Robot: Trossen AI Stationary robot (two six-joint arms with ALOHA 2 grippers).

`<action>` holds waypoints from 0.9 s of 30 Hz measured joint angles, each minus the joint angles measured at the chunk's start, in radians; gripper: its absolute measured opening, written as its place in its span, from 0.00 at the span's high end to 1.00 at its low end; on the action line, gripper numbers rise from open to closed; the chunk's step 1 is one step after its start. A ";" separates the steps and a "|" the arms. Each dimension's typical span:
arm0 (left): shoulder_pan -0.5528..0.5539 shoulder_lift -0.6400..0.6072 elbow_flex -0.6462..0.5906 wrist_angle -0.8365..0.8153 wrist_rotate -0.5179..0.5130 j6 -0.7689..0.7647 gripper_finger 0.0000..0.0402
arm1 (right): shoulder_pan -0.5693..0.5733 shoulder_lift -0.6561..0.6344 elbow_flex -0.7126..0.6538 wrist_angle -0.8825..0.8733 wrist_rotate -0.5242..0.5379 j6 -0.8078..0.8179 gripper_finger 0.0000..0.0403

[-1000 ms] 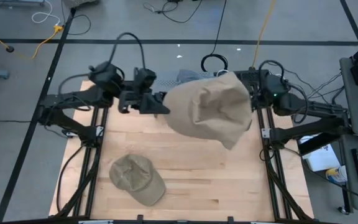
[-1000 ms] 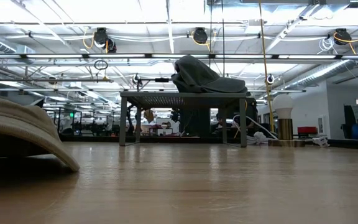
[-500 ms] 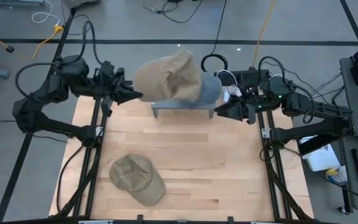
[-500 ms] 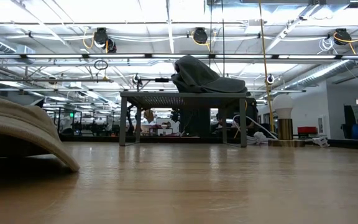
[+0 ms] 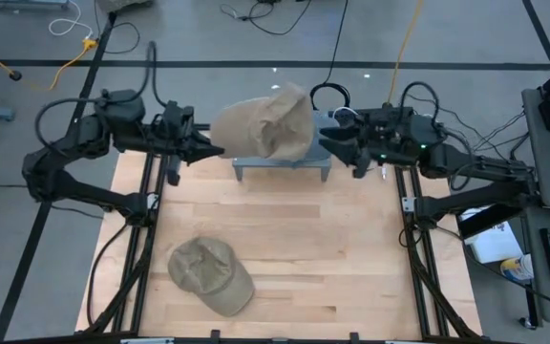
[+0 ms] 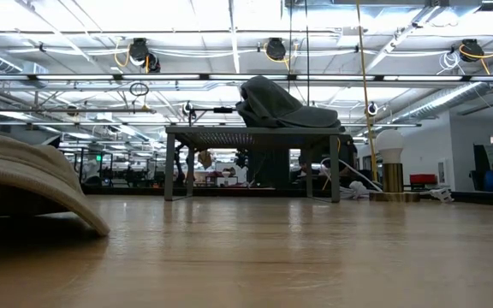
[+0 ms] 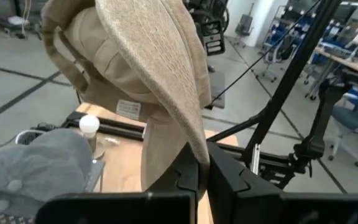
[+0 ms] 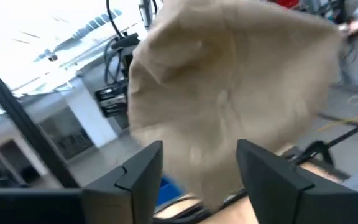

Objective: Pick & Place hat
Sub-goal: Put the top brown cap on the shelf

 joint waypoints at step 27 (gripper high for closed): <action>-0.040 0.157 -0.001 0.156 0.020 -0.009 0.98 | 0.147 0.162 0.000 -0.028 0.547 -0.567 0.27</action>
